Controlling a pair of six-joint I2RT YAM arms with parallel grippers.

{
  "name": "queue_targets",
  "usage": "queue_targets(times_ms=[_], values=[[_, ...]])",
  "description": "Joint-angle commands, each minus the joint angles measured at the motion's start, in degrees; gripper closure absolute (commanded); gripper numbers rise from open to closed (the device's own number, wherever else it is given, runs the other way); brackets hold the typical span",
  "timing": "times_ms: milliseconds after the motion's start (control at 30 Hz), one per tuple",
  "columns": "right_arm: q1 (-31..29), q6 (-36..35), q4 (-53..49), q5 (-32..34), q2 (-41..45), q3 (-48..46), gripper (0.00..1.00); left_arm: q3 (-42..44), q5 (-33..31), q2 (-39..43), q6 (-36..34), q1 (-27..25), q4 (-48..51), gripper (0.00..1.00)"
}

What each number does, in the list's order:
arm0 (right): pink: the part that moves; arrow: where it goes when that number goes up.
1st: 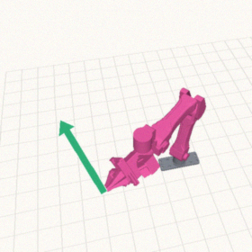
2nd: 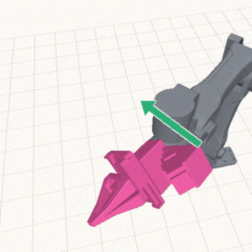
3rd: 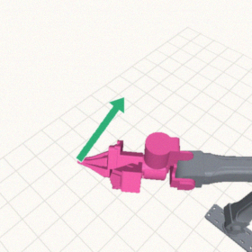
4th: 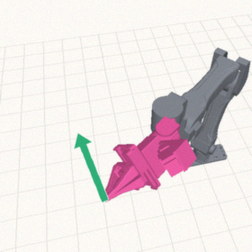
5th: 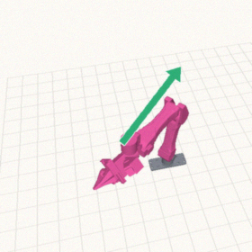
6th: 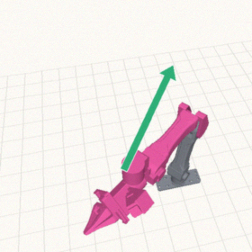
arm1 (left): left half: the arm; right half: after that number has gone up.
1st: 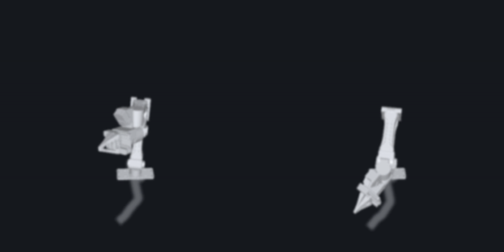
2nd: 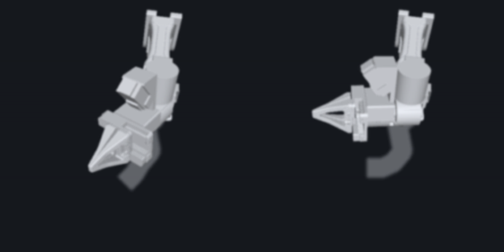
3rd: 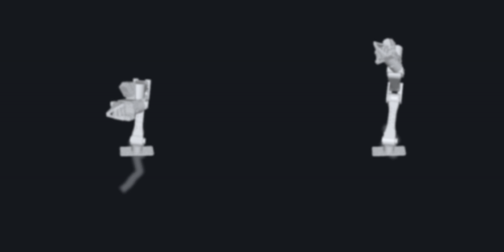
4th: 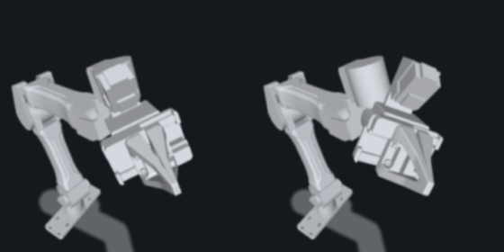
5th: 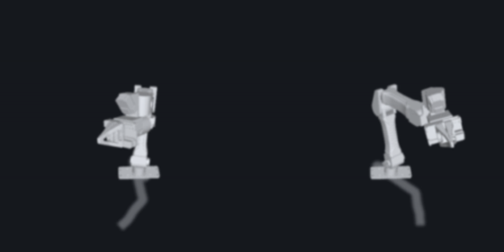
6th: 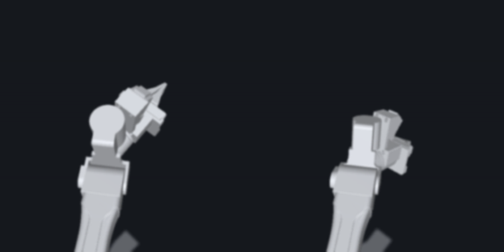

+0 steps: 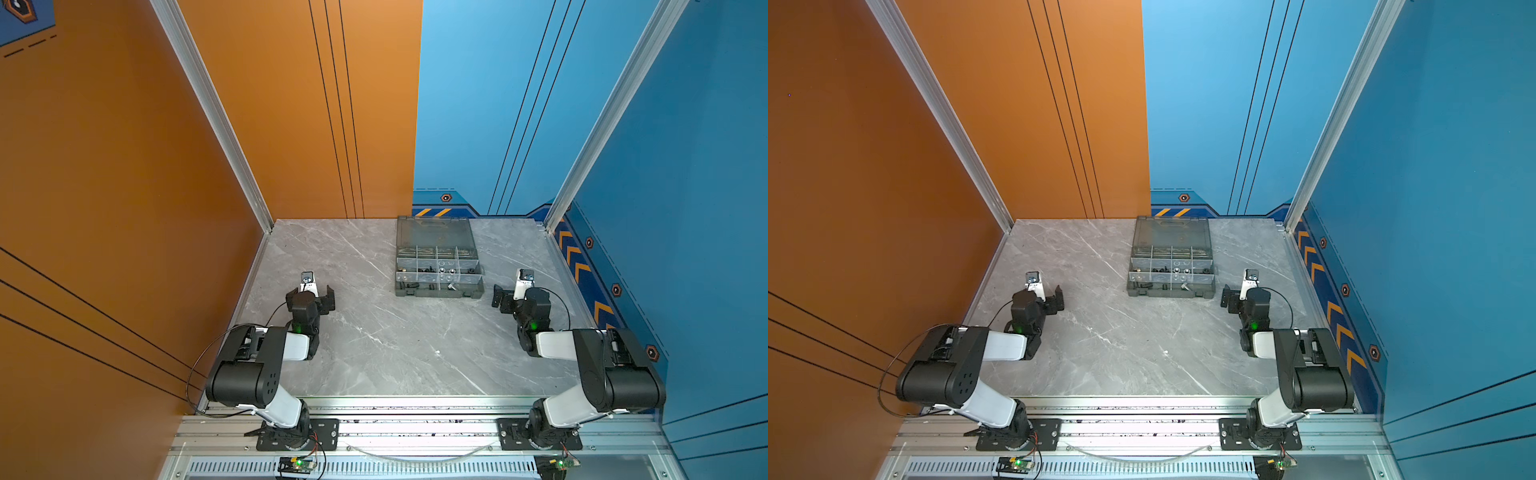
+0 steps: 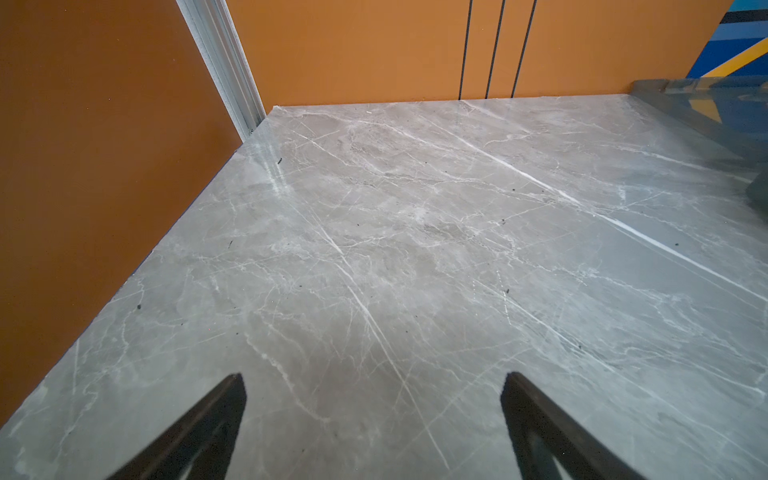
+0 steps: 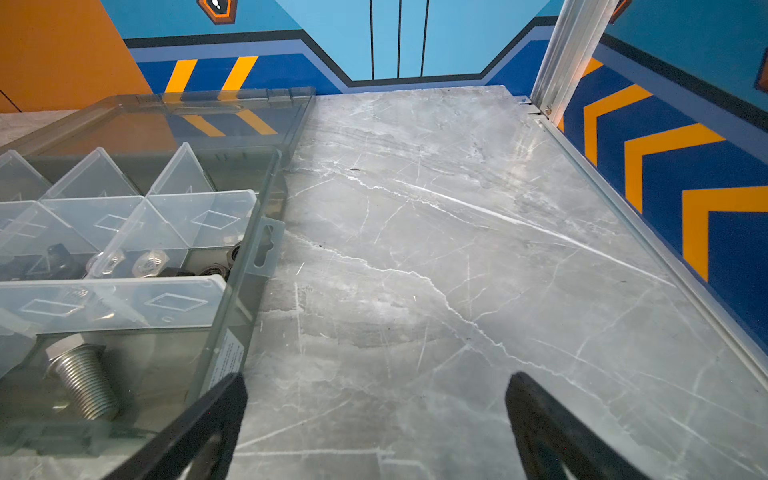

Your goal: Sort the screws and nuts into containers

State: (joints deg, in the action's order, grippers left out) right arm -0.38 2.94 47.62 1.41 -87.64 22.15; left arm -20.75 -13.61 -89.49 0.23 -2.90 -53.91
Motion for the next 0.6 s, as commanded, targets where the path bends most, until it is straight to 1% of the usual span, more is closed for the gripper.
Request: queue_targets(times_ms=[0,567], values=[[-0.1,-0.2,1.4,1.0,-0.1,-0.1,0.00,-0.7,0.7,0.0,-0.1,0.3,0.9,0.02],[0.0,-0.2,1.4,1.0,-0.1,-0.1,0.00,-0.8,0.3,0.0,-0.2,0.1,0.9,0.02]])
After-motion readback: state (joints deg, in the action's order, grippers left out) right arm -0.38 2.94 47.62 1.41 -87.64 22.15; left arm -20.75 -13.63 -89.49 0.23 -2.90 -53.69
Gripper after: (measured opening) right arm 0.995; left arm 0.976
